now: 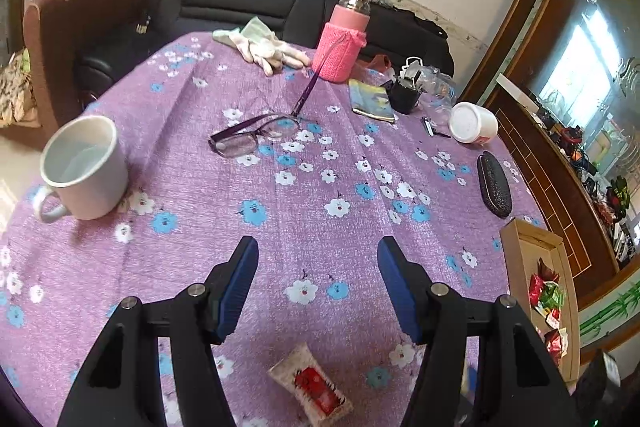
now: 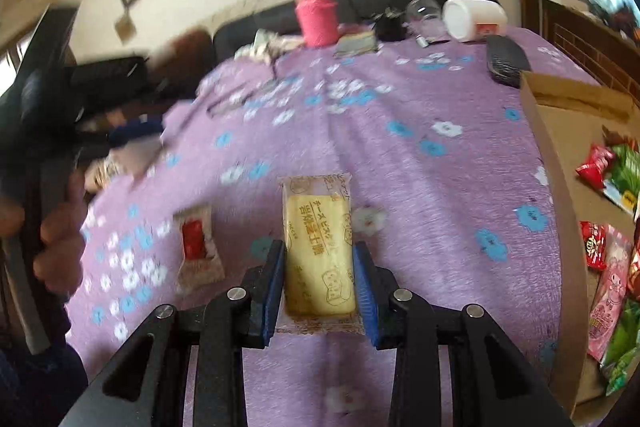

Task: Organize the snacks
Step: 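Grasp the yellow cake packet with the right gripper while the left grasps the white-red candy packet, then lift and carry both packets toward the cardboard tray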

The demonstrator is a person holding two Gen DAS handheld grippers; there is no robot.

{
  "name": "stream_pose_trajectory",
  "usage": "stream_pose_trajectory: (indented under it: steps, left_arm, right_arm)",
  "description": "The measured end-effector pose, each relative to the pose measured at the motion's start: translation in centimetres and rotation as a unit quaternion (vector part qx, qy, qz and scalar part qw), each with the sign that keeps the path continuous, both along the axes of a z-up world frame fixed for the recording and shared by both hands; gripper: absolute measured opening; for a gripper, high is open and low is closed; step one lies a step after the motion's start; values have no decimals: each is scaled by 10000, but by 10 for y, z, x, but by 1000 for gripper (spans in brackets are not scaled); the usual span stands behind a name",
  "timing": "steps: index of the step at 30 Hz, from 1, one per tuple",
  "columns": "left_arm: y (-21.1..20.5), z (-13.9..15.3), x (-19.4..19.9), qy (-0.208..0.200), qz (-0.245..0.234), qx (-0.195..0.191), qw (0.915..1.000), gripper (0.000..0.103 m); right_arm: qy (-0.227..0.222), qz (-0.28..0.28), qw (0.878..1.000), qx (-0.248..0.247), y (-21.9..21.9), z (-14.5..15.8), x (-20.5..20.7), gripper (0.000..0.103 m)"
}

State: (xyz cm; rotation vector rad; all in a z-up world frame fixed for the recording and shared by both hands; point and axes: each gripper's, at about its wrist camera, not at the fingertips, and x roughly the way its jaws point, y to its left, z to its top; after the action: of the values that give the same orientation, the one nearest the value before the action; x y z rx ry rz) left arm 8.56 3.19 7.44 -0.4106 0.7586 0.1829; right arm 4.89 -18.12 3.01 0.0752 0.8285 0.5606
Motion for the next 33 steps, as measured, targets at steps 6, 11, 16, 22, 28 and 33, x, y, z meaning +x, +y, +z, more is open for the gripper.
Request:
stream_pose_trajectory:
  steps: [6, 11, 16, 22, 28, 33]
  left_arm:
    - [-1, -13, -40, 373, -44, -325, 9988, 61]
    - [-19, -31, -68, 728, 41, -307, 9969, 61]
    - [-41, -51, -58, 1061, 131, -162, 9941, 61]
    - [-62, -66, -42, 1144, -37, 604, 9916, 23]
    - [-64, -65, -41, 921, -182, 819, 9922, 18]
    - [-69, -57, -40, 775, -328, 810, 9932, 13]
  right_arm:
    - [103, -213, 9994, 270, -16, 0, 8, 36]
    - [24, -369, 9972, 643, -31, 9, 5, 36]
    - [4, -431, 9956, 837, -40, 14, 4, 36]
    - [-164, -412, 9953, 862, -42, 19, 0, 36]
    - [-284, -397, 9952, 845, -41, 22, -4, 36]
    - [-284, -475, 9947, 866, -44, 21, -3, 36]
